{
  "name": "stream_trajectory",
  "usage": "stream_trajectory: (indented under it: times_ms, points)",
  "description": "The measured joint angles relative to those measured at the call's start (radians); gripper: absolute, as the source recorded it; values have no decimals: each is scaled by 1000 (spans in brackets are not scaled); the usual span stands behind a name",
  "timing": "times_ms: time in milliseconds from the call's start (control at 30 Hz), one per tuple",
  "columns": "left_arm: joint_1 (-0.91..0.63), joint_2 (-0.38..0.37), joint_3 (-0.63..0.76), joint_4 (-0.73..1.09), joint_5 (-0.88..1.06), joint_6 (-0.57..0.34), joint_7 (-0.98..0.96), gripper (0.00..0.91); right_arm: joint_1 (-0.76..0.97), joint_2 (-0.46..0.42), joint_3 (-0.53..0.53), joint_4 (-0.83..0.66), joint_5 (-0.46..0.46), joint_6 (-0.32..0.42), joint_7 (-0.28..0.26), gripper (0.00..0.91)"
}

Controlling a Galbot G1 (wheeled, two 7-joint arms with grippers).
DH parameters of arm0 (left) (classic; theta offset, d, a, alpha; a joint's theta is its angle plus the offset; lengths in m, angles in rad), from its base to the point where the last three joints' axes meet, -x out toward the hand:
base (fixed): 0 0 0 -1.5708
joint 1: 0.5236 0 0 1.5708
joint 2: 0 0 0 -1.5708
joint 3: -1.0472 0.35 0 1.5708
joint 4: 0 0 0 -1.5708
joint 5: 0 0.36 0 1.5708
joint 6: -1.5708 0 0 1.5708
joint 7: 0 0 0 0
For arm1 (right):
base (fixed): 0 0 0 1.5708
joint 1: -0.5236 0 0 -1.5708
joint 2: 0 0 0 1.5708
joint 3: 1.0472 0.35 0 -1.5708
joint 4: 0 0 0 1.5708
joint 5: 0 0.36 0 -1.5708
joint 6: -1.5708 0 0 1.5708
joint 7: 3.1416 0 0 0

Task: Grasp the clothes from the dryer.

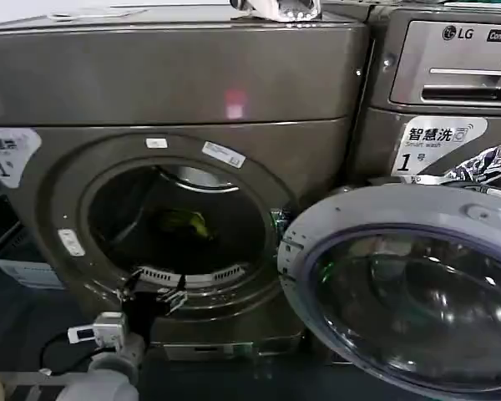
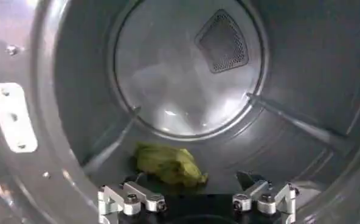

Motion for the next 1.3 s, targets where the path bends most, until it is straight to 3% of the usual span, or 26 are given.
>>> stream_trajectory:
  times_ms: [933, 1300]
  points:
    - [-10, -1, -1, 27, 6, 0, 1, 907, -1, 8, 1, -12, -18, 20, 1, 907]
    - [-116, -3, -4, 137, 44, 0, -19, 907, -3, 7, -6, -24, -23, 40, -5, 907]
